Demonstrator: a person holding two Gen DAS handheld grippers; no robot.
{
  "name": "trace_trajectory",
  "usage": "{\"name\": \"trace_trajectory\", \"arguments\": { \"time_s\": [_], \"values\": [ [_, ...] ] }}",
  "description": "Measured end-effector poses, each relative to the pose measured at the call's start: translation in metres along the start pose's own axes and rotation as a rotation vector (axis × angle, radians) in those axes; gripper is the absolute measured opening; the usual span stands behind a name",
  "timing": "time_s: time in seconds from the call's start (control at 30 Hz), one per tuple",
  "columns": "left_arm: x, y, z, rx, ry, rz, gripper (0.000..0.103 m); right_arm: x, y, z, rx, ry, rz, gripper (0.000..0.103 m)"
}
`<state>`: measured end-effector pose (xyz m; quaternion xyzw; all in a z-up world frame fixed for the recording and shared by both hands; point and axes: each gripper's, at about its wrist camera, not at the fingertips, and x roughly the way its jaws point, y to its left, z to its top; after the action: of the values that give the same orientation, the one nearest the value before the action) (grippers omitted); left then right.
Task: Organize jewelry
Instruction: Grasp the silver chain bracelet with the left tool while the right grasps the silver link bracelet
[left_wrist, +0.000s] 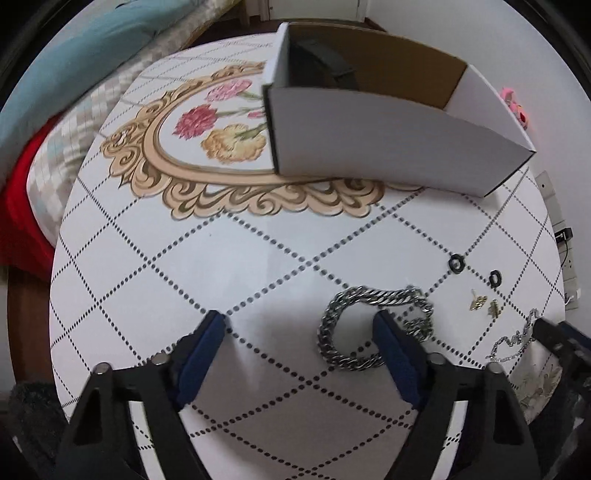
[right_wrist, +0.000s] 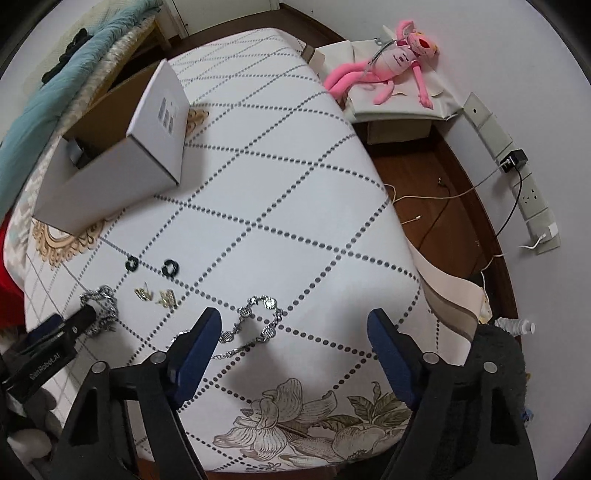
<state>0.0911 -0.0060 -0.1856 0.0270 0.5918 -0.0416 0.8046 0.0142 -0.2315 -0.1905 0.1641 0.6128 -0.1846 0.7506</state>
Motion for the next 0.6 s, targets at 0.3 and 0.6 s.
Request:
{"name": "trace_trajectory", "arguments": {
  "time_s": [0.3, 0.6],
  "values": [
    [-0.012, -0.016, 0.002, 0.013, -0.029, -0.057, 0.006, 0.003, 0.026, -0.013, -0.067, -0.051, -0.026, 0.023],
    [-0.032, 0.001, 0.006, -0.033, -0.058, -0.129, 0.005, -0.006, 0.034, -0.017, -0.038, -0.052, 0.102, 0.0]
  ]
}}
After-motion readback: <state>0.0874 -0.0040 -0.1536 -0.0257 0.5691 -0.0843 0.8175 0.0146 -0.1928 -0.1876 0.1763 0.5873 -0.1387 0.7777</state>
